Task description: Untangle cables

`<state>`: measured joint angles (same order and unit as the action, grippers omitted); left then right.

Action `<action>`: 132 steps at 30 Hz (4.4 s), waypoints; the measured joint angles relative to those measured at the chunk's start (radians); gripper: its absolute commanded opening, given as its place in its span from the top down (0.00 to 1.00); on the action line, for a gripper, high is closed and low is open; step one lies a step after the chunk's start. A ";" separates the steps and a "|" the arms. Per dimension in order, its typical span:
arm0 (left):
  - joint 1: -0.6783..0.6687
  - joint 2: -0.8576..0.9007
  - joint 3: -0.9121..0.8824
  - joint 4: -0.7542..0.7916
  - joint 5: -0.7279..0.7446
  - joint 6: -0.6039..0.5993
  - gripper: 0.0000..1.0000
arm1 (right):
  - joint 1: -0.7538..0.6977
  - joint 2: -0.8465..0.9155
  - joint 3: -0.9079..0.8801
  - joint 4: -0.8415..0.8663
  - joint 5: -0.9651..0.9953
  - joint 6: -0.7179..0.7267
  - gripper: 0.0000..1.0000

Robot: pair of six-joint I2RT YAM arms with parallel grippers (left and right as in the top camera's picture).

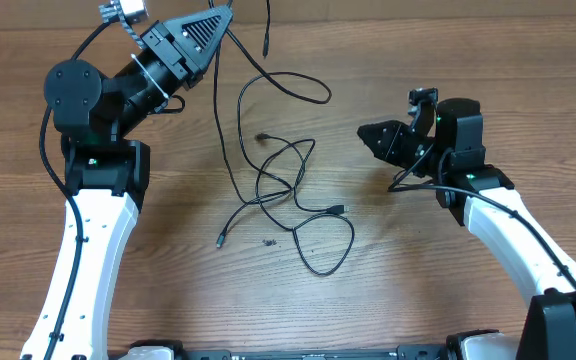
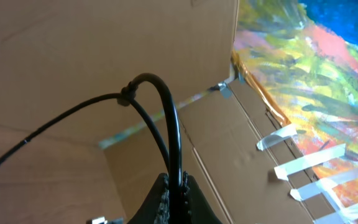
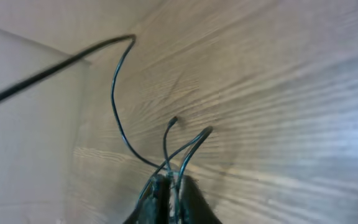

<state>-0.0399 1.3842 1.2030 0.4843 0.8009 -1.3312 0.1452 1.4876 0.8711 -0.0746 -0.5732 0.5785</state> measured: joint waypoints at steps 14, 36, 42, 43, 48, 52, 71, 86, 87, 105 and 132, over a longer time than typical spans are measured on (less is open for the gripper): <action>-0.008 0.000 0.000 0.108 -0.012 -0.053 0.96 | 0.202 0.010 0.000 -0.023 0.094 -0.007 0.13; -0.013 0.000 0.000 0.108 -0.007 -0.054 0.96 | 0.344 0.233 0.000 0.100 0.259 -0.004 0.20; -0.013 0.000 0.000 0.085 -0.008 -0.054 0.96 | 0.380 0.257 0.000 0.130 0.262 -0.002 0.58; -0.013 0.000 0.000 0.083 -0.007 -0.054 0.96 | 0.381 0.257 0.000 0.134 0.263 -0.005 0.64; -0.013 0.000 0.000 0.081 -0.003 -0.054 0.96 | 0.382 0.269 0.000 0.153 0.263 0.000 0.90; -0.013 0.000 0.000 0.081 0.000 -0.054 0.96 | 0.382 0.291 0.000 0.143 0.262 -0.001 0.96; -0.013 0.000 0.002 -0.151 0.012 0.080 0.96 | 0.204 0.190 0.000 -0.016 0.129 -0.002 0.96; -0.013 0.000 0.002 -0.925 -0.372 0.575 0.96 | -0.042 -0.284 0.000 -0.180 0.125 -0.043 0.96; -0.013 0.000 0.002 -0.972 -0.436 0.607 0.96 | -0.058 -0.317 0.000 -0.180 0.125 -0.047 0.96; -0.020 0.000 0.002 -1.251 -1.212 0.745 0.96 | -0.363 -0.441 0.000 -0.293 0.080 -0.123 0.96; 0.061 0.000 0.002 -1.285 -1.312 0.784 0.96 | -0.577 -0.441 0.000 -0.450 0.219 -0.266 0.80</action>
<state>0.0216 1.3838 1.2049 -0.8005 -0.5106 -0.5468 -0.4316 1.0462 0.8711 -0.5247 -0.3546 0.3130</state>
